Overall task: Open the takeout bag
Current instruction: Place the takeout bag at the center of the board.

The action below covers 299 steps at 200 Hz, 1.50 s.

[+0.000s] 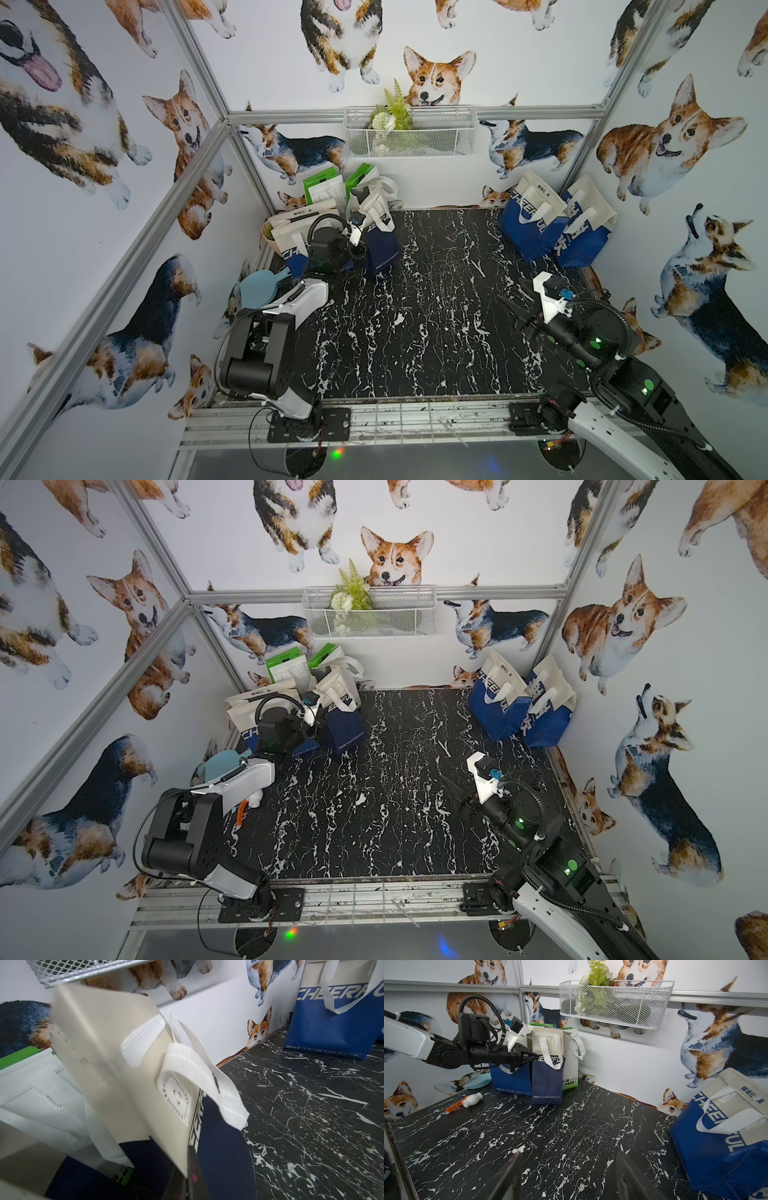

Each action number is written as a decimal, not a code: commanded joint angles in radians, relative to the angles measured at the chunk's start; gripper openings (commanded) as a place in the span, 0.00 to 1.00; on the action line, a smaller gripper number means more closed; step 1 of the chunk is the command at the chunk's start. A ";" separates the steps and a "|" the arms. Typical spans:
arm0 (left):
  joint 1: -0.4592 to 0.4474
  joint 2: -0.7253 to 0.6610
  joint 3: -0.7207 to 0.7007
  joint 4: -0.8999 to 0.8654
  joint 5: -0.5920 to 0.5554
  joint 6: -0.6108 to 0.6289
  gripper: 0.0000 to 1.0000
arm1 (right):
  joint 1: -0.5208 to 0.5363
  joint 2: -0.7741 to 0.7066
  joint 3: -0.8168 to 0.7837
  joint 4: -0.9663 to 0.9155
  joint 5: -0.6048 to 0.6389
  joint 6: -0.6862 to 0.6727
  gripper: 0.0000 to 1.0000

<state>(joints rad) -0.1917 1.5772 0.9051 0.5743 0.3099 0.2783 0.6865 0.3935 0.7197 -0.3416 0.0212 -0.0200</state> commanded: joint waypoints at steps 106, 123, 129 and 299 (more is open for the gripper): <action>0.011 -0.026 -0.112 0.105 -0.011 -0.102 0.44 | -0.001 0.001 0.003 0.015 -0.017 0.028 0.71; 0.011 -0.061 -0.124 0.059 -0.039 -0.160 0.54 | -0.001 0.001 0.004 0.015 -0.017 0.028 0.71; 0.011 -0.076 -0.128 0.037 -0.047 -0.188 0.57 | -0.001 -0.001 0.004 0.014 -0.017 0.029 0.71; -0.065 -1.111 -0.172 -0.983 0.047 -0.636 0.65 | -0.006 0.456 0.219 -0.081 0.329 0.187 0.73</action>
<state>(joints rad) -0.2523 0.5896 0.6849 -0.1322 0.3634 -0.4175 0.6853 0.7238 0.8879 -0.4313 0.2020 0.1108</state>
